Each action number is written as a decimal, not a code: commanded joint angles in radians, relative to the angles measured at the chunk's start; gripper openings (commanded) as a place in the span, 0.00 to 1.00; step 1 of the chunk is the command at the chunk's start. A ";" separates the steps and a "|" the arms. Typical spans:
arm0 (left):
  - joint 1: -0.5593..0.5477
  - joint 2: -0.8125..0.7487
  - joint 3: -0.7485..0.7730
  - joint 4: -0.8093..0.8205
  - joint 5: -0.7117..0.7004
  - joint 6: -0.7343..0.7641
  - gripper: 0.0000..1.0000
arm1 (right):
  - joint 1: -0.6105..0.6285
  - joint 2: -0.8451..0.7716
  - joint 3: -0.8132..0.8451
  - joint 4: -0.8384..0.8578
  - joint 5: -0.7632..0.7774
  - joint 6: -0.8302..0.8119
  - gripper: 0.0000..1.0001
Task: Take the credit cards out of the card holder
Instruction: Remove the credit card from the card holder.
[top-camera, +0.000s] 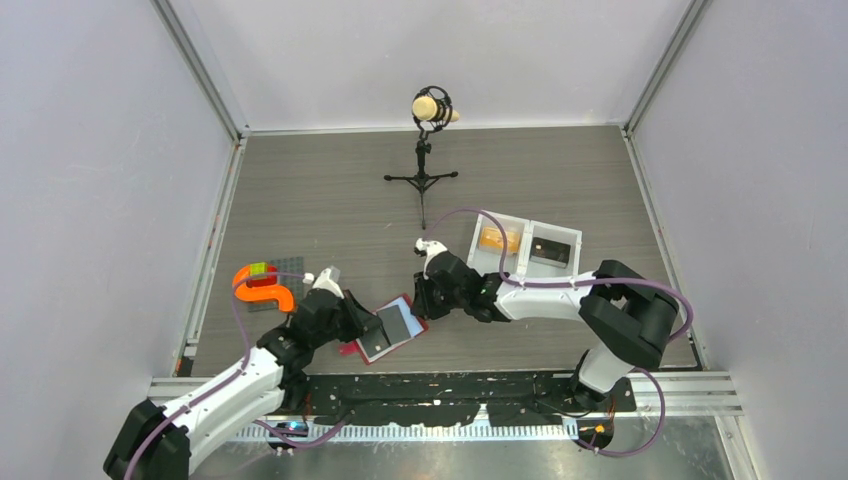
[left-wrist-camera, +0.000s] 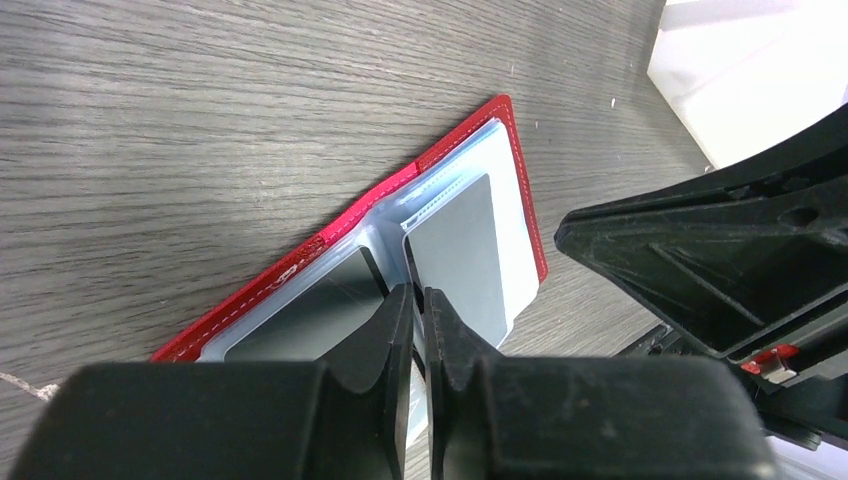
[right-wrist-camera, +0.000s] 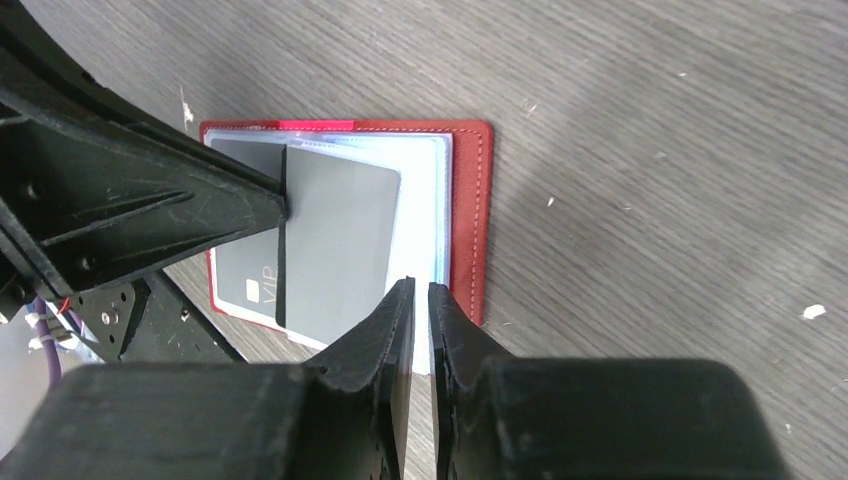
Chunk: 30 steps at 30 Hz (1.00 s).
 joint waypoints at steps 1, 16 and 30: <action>0.004 0.005 0.032 0.011 0.017 -0.007 0.07 | 0.022 -0.020 0.041 0.021 -0.037 -0.023 0.18; 0.008 -0.037 0.036 -0.072 0.007 -0.012 0.20 | 0.047 0.073 0.082 0.040 -0.047 -0.009 0.18; 0.008 0.011 -0.016 0.085 0.090 -0.016 0.26 | 0.035 0.095 0.077 0.006 -0.010 0.006 0.15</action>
